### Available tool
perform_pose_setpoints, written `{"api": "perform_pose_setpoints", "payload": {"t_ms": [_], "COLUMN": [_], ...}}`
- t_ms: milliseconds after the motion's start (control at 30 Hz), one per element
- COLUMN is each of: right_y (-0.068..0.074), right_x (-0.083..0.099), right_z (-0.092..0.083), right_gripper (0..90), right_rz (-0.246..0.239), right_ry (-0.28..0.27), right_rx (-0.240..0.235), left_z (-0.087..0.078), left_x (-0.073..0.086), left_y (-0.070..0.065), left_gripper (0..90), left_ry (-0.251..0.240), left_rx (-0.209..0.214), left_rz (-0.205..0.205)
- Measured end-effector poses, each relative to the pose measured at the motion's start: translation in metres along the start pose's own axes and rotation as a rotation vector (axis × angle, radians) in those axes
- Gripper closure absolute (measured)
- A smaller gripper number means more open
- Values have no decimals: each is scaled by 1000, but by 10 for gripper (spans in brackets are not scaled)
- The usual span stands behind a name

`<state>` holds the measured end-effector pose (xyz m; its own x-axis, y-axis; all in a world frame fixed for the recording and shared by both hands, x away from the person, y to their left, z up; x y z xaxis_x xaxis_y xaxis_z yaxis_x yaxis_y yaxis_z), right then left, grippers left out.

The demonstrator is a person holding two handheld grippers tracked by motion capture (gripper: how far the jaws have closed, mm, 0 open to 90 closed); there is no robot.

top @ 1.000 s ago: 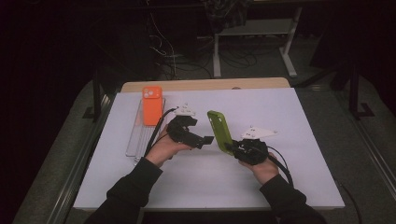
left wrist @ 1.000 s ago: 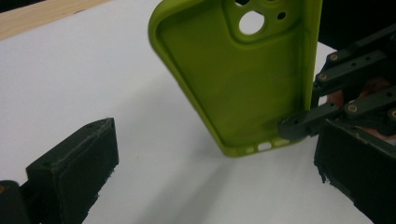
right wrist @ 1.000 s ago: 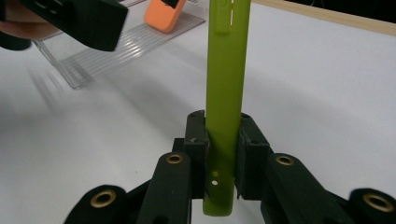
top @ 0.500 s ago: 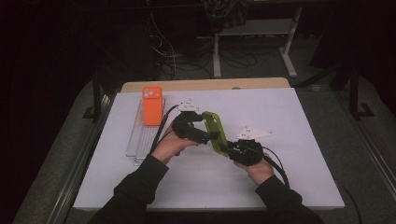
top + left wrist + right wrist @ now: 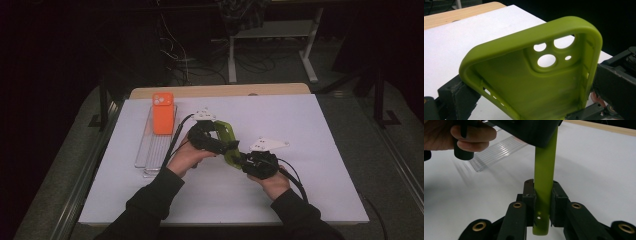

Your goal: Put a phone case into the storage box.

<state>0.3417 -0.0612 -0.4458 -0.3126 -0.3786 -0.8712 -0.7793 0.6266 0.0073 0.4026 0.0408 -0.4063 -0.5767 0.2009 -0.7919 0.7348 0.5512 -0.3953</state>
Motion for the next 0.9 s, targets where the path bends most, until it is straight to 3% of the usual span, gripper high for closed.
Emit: {"api": "perform_pose_setpoints", "payload": {"t_ms": [167, 367, 533, 900], "right_y": [2, 3, 4, 3], "right_x": [2, 4, 5, 5], "right_z": [2, 4, 5, 6], "right_gripper": [759, 759, 759, 729], "right_rz": [-11, -14, -17, -41], "right_ry": [14, 25, 38, 44], "right_rx": [-1, 1, 4, 14], "left_z": [1, 0, -1, -2], "left_x": [1, 1, 2, -1], "left_y": [2, 3, 1, -1], "left_gripper": [0, 63, 78, 128], "left_ry": [-8, -23, -29, -46], "left_rx": [-3, -18, -26, -10], "left_rz": [-10, -16, 5, -12]}}
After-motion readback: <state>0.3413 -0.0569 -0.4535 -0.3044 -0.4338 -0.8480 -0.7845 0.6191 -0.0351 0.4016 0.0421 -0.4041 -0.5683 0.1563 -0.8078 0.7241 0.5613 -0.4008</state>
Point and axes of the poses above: each handheld gripper's, and its own axes: z roughly forward along the jaws, x roughly out of its underside, y roughly to its left, the point moved 7 cm from there along z, roughly forward along the jaws, and after that the axes turned 10 degrees about -z, right-handed, at the moved point
